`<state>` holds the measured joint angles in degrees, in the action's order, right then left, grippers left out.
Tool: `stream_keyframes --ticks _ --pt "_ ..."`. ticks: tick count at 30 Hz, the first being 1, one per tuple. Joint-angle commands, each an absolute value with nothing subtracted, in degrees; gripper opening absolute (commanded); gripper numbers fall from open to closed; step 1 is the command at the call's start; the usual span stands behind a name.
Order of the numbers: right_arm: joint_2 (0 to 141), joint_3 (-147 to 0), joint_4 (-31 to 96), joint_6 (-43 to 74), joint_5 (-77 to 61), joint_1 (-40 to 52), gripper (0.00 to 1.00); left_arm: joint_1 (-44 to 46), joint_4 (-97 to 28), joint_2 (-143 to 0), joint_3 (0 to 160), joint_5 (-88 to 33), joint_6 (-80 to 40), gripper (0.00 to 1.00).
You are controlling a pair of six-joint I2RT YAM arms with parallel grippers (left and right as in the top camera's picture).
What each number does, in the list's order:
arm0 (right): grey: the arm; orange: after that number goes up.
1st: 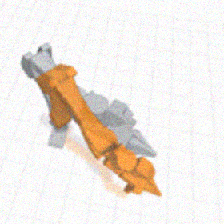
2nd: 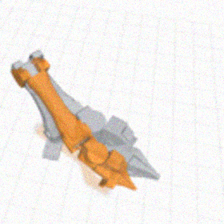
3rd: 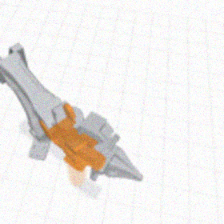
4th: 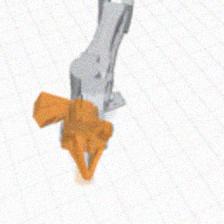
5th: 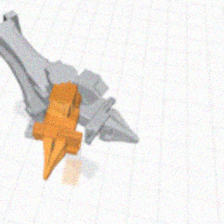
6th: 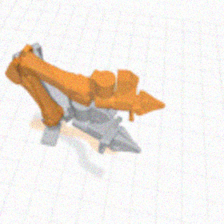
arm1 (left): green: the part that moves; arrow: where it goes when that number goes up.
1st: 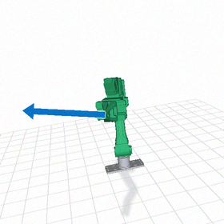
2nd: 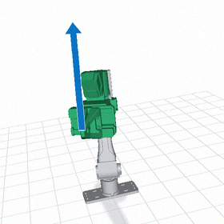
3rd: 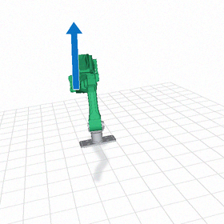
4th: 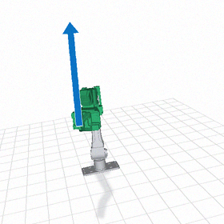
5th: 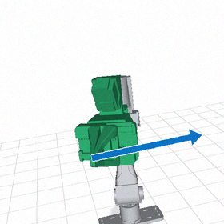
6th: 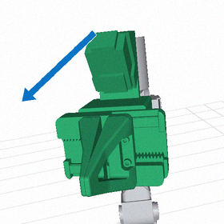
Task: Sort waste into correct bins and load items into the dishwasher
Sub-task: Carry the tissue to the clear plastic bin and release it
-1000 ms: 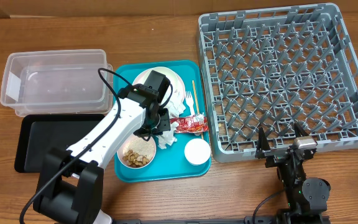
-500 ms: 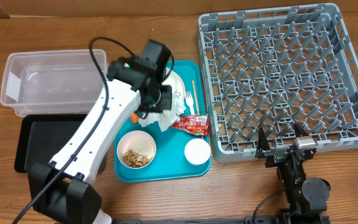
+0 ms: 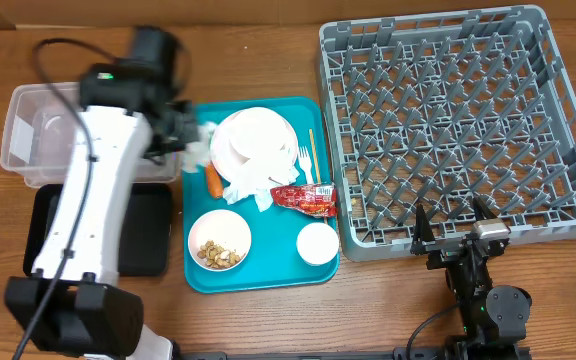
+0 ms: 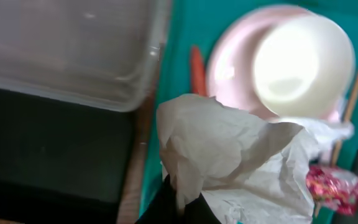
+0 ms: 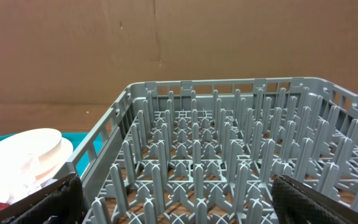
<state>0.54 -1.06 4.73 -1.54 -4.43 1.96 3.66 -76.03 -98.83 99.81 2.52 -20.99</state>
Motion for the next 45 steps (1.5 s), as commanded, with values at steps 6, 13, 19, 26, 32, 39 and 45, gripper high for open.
stream_keyframes --ticks 6,13,19,26,32,39,45 --pt "0.3 -0.4 4.4 -1.7 -4.1 1.8 1.00 -12.3 -69.6 -99.3 101.3 4.1 -23.4 0.04" --pt "0.3 -0.4 4.4 -1.7 -4.1 1.8 1.00 -18.4 -62.2 -100.0 98.8 4.5 -23.4 0.04" --pt "0.3 -0.4 4.4 -1.7 -4.1 1.8 1.00 -18.5 -56.7 -100.2 94.3 11.8 -23.4 0.04" --pt "0.3 -0.4 4.4 -1.7 -4.1 1.8 1.00 -18.7 -47.2 -100.3 87.7 15.9 -23.3 0.12" --pt "0.3 -0.4 4.4 -1.7 -4.1 1.8 1.00 -18.8 -43.6 -102.7 86.2 18.7 -22.2 0.09" --pt "0.3 -0.4 4.4 -1.7 -4.1 1.8 1.00 -18.8 -40.9 -108.8 86.2 19.0 -18.1 0.11" --pt "0.3 -0.4 4.4 -1.7 -4.1 1.8 1.00 -18.8 -39.4 -109.8 86.4 21.7 -17.7 0.30"
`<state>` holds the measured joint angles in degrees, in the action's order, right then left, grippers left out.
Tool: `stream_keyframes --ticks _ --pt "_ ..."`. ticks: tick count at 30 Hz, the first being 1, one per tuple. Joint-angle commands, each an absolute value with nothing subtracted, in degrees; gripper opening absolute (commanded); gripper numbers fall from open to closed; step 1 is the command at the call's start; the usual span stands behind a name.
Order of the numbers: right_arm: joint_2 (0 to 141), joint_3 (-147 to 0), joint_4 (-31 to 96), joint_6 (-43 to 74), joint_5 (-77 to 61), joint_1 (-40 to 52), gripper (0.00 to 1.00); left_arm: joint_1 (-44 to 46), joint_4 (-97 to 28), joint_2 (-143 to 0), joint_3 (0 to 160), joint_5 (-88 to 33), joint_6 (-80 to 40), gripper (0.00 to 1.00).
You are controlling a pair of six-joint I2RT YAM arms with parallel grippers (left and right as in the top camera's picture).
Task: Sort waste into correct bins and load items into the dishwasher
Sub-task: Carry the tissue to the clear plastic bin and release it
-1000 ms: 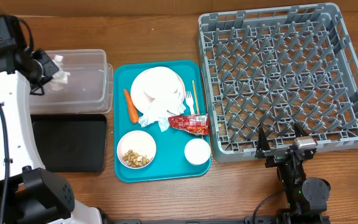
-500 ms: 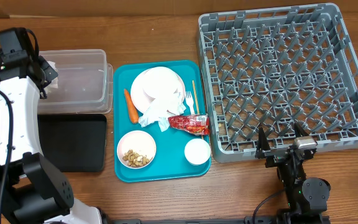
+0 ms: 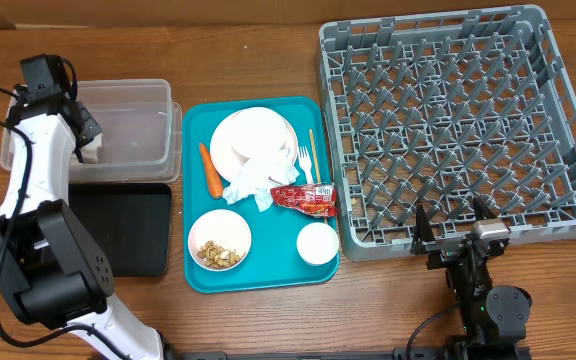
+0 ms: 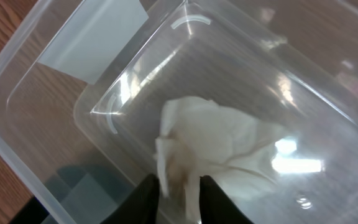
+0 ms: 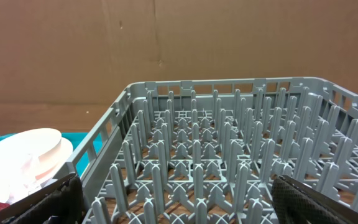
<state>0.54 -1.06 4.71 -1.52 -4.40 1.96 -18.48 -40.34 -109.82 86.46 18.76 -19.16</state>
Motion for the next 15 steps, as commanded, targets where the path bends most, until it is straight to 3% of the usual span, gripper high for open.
stream_keyframes --ticks 1,2,4,10,15 --pt "0.3 -0.4 4.4 -1.7 -4.1 1.8 1.00 -18.8 -39.2 -109.8 86.4 21.6 -17.7 0.38" --pt "0.3 -0.4 4.4 -1.7 -4.1 1.8 1.00 -18.8 -38.9 -109.7 86.5 21.6 -17.7 0.53" --pt "0.3 -0.4 4.4 -1.7 -4.1 1.8 1.00 -18.8 -39.0 -109.7 87.7 22.0 -16.8 0.70" --pt "0.3 -0.4 4.4 -1.7 -4.1 1.8 1.00 -18.2 -46.3 -108.4 97.3 21.0 -13.9 0.85" --pt "0.3 -0.4 4.4 -1.7 -4.1 1.8 1.00 -16.4 -57.3 -106.0 107.8 8.2 -13.9 0.83"
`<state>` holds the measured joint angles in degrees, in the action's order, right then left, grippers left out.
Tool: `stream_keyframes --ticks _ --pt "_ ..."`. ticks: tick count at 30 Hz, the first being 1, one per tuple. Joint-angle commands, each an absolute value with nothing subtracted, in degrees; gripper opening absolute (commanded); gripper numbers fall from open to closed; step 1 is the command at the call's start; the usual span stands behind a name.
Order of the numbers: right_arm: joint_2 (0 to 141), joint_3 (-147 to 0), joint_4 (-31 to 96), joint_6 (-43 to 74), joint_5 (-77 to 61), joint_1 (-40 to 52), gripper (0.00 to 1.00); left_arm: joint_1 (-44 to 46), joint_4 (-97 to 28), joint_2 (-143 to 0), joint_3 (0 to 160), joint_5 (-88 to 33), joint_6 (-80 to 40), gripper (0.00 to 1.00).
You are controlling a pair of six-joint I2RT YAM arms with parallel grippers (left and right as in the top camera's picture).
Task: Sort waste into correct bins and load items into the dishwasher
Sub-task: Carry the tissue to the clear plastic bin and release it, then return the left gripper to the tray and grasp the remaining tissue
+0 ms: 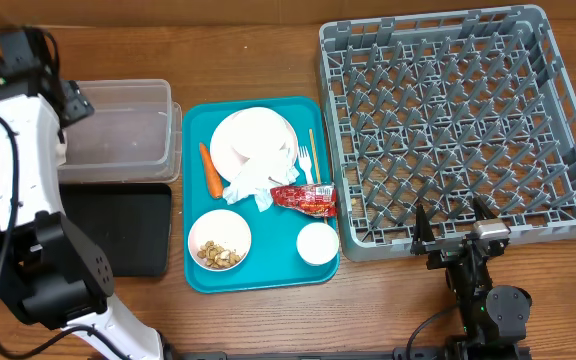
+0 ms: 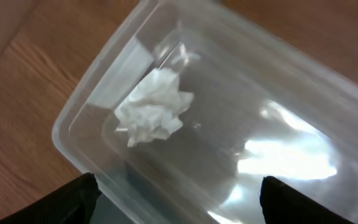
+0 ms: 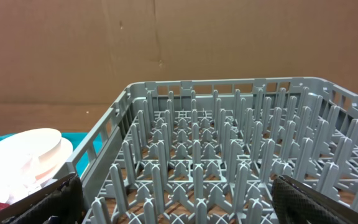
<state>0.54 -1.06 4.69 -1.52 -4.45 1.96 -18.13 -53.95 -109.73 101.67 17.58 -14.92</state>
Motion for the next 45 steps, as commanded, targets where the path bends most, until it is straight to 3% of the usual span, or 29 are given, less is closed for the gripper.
stream_keyframes --ticks 1,7,11,18,31,45 --pt "0.3 -0.4 4.4 -1.7 -4.1 1.8 1.00 -16.1 -58.9 -105.4 108.9 5.0 -13.9 0.81" --pt "0.3 -0.4 4.4 -1.7 -4.1 1.8 1.00 -12.5 -68.5 -102.6 110.4 -11.7 -13.9 0.78" --pt "0.3 -0.4 4.4 -1.7 -4.1 1.8 1.00 -7.4 -74.6 -102.8 109.3 -11.8 -12.3 0.79" --pt "0.3 -0.4 4.4 -1.7 -4.1 1.8 1.00 2.8 -74.1 -102.8 101.6 -10.6 -11.3 0.82" --pt "0.3 -0.4 4.4 -1.7 -4.1 1.8 1.00 15.1 -65.4 -102.8 89.3 -5.3 -11.3 0.83" --pt "0.3 -0.4 4.4 -1.7 -4.1 1.8 1.00 15.9 -52.1 -102.8 78.8 -5.8 -11.6 0.81"
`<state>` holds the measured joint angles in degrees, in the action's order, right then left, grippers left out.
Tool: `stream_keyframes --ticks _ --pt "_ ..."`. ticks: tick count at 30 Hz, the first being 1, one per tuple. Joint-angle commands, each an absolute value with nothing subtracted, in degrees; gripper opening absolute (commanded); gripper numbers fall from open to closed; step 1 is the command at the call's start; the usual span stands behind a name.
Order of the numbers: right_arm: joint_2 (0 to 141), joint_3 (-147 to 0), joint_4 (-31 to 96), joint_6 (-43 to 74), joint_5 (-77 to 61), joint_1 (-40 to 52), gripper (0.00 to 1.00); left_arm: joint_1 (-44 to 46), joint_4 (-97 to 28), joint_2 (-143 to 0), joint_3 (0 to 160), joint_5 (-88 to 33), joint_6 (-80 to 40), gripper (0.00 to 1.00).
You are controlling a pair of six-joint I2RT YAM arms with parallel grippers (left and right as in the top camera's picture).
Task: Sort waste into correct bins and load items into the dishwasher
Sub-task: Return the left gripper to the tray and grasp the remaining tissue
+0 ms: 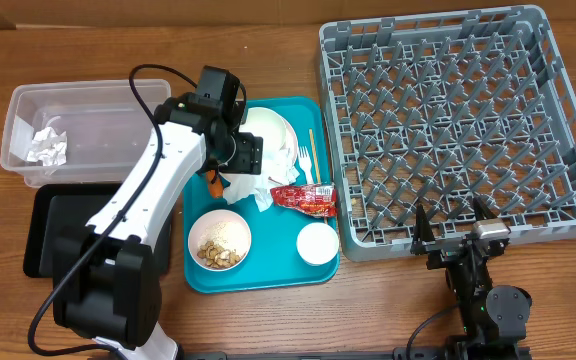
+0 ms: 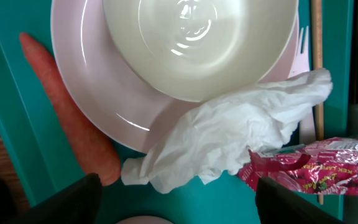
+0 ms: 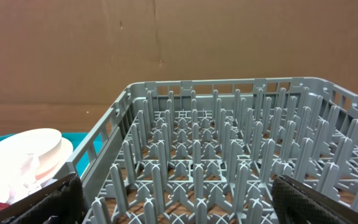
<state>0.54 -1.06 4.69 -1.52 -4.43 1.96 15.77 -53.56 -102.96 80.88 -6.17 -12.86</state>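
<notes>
My left gripper point(image 1: 236, 165) hangs open over the teal tray point(image 1: 200, 278), its fingers point(image 2: 73, 199) spread wide above a crumpled white napkin point(image 2: 229, 143). Beside the napkin lie a carrot point(image 2: 73, 118) and a red wrapper point(image 2: 316, 165). The napkin rests against a pink plate point(image 2: 98, 99) holding a white bowl point(image 2: 197, 43). Another napkin point(image 1: 44, 146) lies in the clear bin point(image 1: 18, 100). My right gripper point(image 3: 179, 199) stands open at the near edge of the grey dish rack point(image 1: 458, 120), holding nothing.
On the tray also sit a bowl of nuts point(image 1: 219, 238), a small white cup point(image 1: 318, 243), a fork point(image 1: 305, 160) and a chopstick point(image 1: 311, 145). A black bin point(image 1: 48, 235) lies in front of the clear bin, left of the tray.
My left gripper was open over the clear bin at the far left; now it is open over the tray, above the second napkin. The right arm has not moved.
My left gripper was first shut on a napkin at the tray's left edge. Then it held that napkin inside the clear bin. Then it was open with the napkin lying in the bin, and now it is back over the tray.
</notes>
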Motion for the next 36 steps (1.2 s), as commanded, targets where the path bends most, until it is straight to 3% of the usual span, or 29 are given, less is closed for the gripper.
stream_keyframes --ticks 1,26,36 --pt "0.3 -0.4 4.4 -1.7 -4.1 1.8 1.00 16.0 -51.1 -102.8 77.9 -5.9 -11.6 0.81" --pt "0.3 -0.4 4.4 -1.7 -4.1 1.8 1.00 18.2 -36.8 -102.8 70.0 -5.8 -12.4 0.80" --pt "0.3 -0.4 4.4 -1.7 -4.1 1.8 1.00 18.6 -35.3 -102.8 68.6 -5.8 -12.4 0.71"
